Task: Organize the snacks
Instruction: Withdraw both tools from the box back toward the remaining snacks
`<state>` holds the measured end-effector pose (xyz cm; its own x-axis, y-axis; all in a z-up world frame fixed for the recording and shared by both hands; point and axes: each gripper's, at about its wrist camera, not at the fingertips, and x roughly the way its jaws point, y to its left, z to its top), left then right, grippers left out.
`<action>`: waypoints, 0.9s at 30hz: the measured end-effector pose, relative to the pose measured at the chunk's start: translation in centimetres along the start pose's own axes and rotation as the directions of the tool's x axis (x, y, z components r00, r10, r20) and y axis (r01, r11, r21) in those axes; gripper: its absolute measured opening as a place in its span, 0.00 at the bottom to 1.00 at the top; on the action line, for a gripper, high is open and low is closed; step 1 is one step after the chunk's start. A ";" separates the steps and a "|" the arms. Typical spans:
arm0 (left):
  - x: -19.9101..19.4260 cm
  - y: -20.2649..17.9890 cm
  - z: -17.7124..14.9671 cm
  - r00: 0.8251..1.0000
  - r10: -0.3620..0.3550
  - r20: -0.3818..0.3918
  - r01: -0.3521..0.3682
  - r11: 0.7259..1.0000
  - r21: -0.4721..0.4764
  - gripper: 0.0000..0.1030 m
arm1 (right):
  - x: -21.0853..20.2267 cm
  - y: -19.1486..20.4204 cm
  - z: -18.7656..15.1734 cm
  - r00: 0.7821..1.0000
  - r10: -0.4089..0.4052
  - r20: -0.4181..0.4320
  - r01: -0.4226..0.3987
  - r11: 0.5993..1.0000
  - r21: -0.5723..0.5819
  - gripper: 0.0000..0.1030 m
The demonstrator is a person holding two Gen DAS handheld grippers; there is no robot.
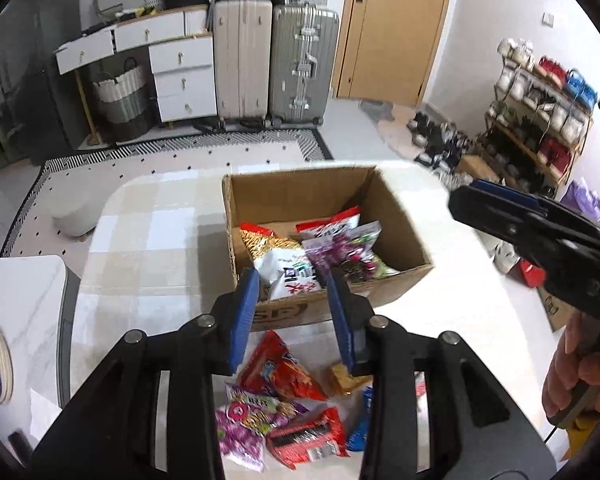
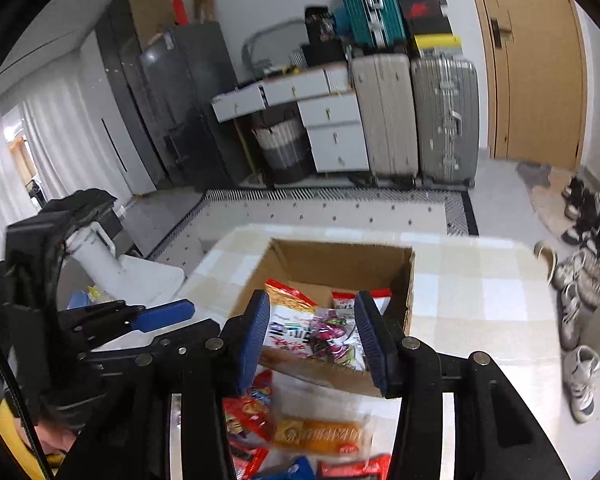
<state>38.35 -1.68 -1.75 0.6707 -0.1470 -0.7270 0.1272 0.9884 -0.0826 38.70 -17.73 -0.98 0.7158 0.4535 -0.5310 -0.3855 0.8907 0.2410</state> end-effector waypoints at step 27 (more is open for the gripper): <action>-27.0 -1.0 -12.0 0.915 0.075 0.397 -0.071 0.997 -0.023 0.84 | -24.4 12.2 -10.1 0.902 0.103 0.420 -0.023 0.981 -0.192 0.97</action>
<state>11.38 1.73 9.81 0.9130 -0.0752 -0.4009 0.0618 0.9970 -0.0464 10.63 -18.23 6.69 0.8502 0.5142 -0.1126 -0.5062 0.8574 0.0928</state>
